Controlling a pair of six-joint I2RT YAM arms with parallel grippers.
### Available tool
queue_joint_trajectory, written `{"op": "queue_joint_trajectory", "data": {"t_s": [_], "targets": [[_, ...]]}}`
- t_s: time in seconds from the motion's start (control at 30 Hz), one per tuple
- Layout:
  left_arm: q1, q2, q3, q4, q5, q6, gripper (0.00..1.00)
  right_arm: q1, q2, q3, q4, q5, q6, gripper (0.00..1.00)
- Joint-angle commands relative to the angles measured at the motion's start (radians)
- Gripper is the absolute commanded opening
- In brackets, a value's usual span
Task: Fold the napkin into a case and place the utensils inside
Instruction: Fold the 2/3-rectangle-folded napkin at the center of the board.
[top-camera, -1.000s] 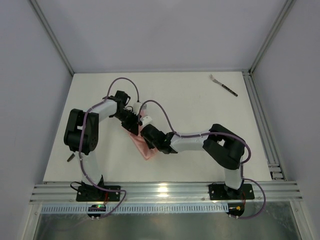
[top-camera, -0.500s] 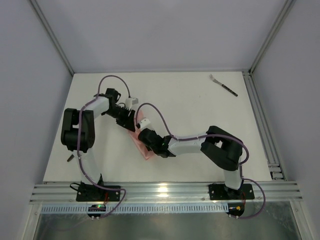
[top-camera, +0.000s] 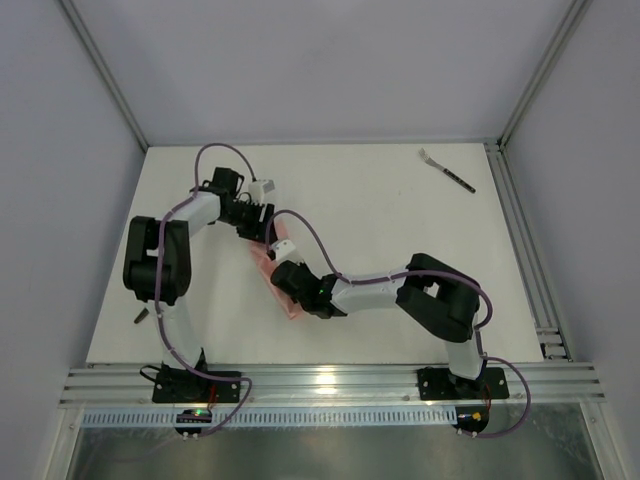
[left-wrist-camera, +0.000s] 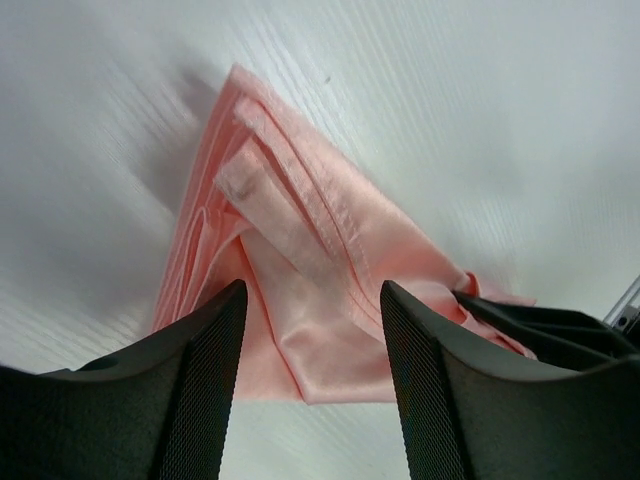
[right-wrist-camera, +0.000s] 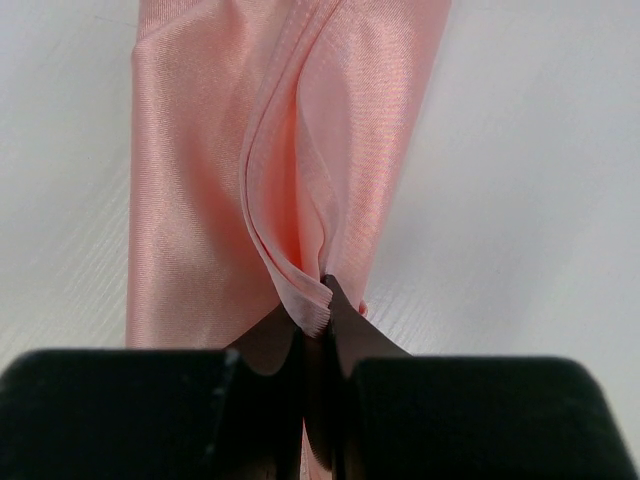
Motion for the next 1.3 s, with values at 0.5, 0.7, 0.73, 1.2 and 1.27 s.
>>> {"op": "queue_joint_trajectory", "data": {"t_s": [0.5,0.7,0.73,1.2,1.27], "targets": [[-0.082,0.097,0.175,0.116,-0.134,-0.088,0.57,0.009,0.078,0.002,-0.065,-0.050,-0.006,0.04],[-0.113,0.095,0.175,0.117,-0.143,-0.075,0.25,0.009,0.087,0.002,-0.073,-0.048,-0.006,0.04],[-0.113,0.092,0.175,0.114,-0.147,-0.072,0.19,0.007,0.088,0.002,-0.074,-0.047,-0.005,0.04],[-0.035,-0.003,0.080,-0.051,-0.118,0.074,0.00,0.007,0.134,0.046,-0.149,-0.043,0.058,0.04],[-0.021,-0.006,0.075,-0.067,-0.114,0.088,0.01,0.006,0.141,0.052,-0.163,-0.045,0.066,0.04]]}}
